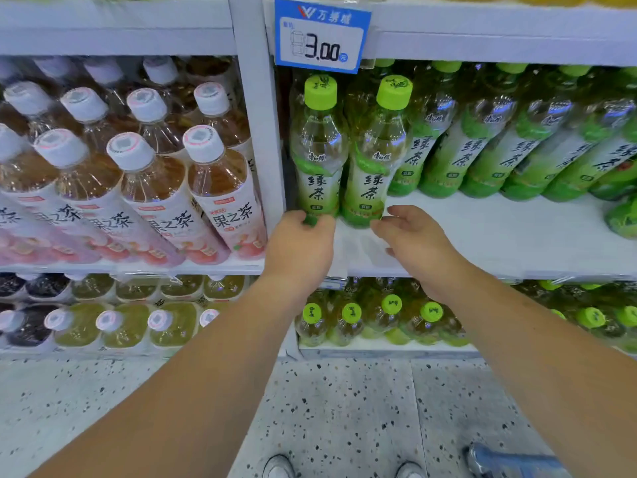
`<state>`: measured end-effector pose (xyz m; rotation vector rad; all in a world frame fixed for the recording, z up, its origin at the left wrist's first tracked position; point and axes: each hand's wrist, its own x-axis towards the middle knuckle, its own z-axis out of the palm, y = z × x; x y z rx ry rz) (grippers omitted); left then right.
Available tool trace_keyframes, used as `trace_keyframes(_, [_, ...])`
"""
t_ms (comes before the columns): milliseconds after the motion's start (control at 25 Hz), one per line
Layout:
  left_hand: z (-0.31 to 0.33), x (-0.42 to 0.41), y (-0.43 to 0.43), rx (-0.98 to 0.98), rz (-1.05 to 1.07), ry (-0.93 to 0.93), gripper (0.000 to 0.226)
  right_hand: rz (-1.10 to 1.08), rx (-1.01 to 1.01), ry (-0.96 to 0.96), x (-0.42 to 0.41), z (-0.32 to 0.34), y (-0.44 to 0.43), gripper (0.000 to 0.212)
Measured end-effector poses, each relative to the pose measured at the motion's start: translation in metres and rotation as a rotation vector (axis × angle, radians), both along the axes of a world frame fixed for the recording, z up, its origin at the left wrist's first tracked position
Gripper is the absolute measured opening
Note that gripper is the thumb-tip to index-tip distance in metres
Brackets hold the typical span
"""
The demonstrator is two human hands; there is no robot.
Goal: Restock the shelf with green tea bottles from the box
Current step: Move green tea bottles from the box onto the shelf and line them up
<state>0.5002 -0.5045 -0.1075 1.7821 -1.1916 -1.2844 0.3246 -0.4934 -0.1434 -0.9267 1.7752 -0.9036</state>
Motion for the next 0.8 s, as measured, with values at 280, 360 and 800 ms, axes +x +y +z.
trace_keyframes(280, [0.021,0.048,0.032,0.103,-0.300,-0.100,0.056,-0.069,0.167,0.063,0.018,0.035,0.057,0.052])
trace_keyframes(360, [0.035,0.056,0.048,0.147,-0.397,-0.131,0.062,-0.057,0.219,0.103,0.027,0.055,0.079,0.052])
trace_keyframes(800, [0.119,0.067,0.155,0.140,-0.567,-0.065,0.067,-0.130,0.235,0.066,0.060,0.138,0.211,0.055])
